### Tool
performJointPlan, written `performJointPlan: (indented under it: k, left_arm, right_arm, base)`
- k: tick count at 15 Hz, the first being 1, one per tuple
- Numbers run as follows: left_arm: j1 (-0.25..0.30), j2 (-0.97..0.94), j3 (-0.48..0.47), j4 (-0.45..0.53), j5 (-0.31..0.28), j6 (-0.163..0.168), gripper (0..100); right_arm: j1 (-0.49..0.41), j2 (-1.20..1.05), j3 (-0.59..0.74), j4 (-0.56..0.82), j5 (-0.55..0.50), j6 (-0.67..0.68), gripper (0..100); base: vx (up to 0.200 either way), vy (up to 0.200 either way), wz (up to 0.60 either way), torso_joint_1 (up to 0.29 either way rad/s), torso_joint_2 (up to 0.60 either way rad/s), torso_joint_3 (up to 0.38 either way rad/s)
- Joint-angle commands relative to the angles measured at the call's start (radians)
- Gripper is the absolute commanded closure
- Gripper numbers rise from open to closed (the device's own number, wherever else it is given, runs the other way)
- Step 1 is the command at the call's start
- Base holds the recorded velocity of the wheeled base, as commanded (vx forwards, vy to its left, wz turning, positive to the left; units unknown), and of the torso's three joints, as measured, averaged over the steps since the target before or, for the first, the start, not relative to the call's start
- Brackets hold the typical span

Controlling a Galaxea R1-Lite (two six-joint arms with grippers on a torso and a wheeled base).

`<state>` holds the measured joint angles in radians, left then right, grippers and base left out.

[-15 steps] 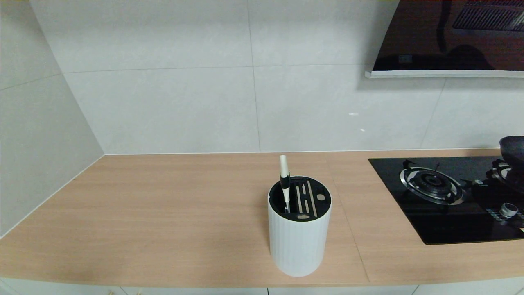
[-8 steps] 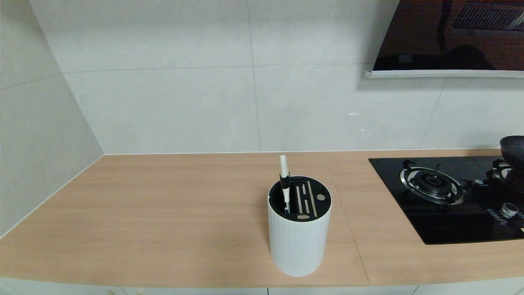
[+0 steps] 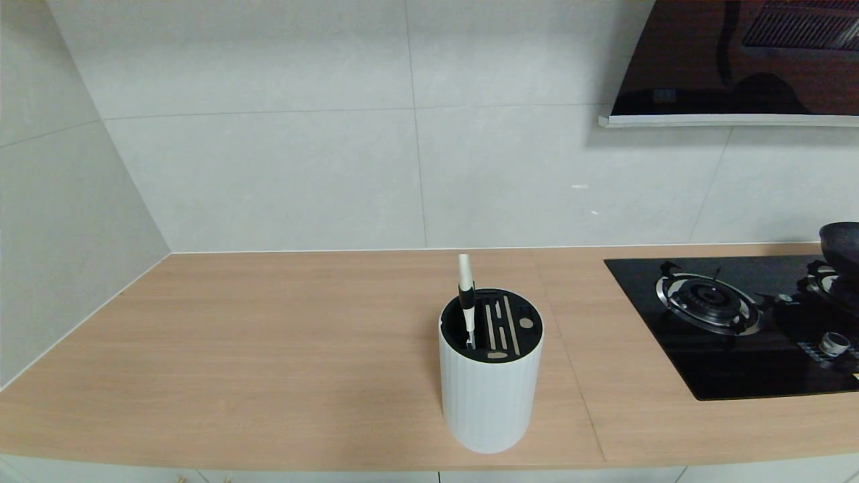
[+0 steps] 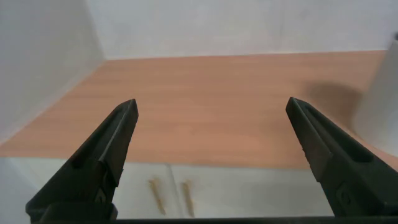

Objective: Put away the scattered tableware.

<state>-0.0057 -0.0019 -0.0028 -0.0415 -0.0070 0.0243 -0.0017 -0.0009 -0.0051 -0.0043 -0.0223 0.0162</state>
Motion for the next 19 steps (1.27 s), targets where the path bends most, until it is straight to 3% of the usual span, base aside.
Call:
performJointPlan:
  k: [1,2,3,4,5,6,8,11,19]
  left_arm:
    - [0.0,0.002,-0.003,0.005,-0.067,-0.003,0]
    - [0.0,0.002,-0.003,0.006,-0.073,-0.003,0]
    - [0.0,0.002,-0.01,0.023,-0.108,0.029,0]
    - [0.0,0.002,-0.008,0.025,-0.099,0.08,0]
    - [0.003,0.008,-0.006,0.028,-0.079,0.086,0]
    - [0.013,0.026,0.003,0.046,-0.016,0.102,0]
    - [0.02,0.069,0.001,0.046,-0.019,0.029,0]
    - [0.006,0.002,0.0,0.046,-0.014,-0.014,0]
    - [0.006,0.002,0.001,0.046,-0.016,-0.012,0]
  right_arm:
    - [0.0,0.002,0.004,0.004,-0.001,0.001,0]
    - [0.0,0.001,0.005,0.004,-0.001,0.001,0]
    - [0.0,0.001,0.005,0.004,-0.001,0.002,0]
    - [0.0,0.002,0.004,0.004,-0.001,0.002,0]
    - [0.0,0.002,0.005,0.004,-0.001,0.002,0]
    - [0.0,0.002,0.004,0.004,-0.001,0.001,0]
    - [0.0,0.002,0.005,0.004,-0.001,0.001,0]
    - [0.0,0.001,0.005,0.004,-0.001,0.004,0]
    - [0.0,0.002,0.005,0.004,-0.001,0.004,0]
  base:
    - [0.0,0.0,0.0,0.0,0.0,0.0]
    - [0.0,0.0,0.0,0.0,0.0,0.0]
    - [0.0,0.0,0.0,0.0,0.0,0.0]
    - [0.0,0.0,0.0,0.0,0.0,0.0]
    - [0.0,0.0,0.0,0.0,0.0,0.0]
    - [0.0,0.0,0.0,0.0,0.0,0.0]
    - [0.0,0.0,0.0,0.0,0.0,0.0]
    - [0.0,0.0,0.0,0.0,0.0,0.0]
    - [0.0,0.0,0.0,0.0,0.0,0.0]
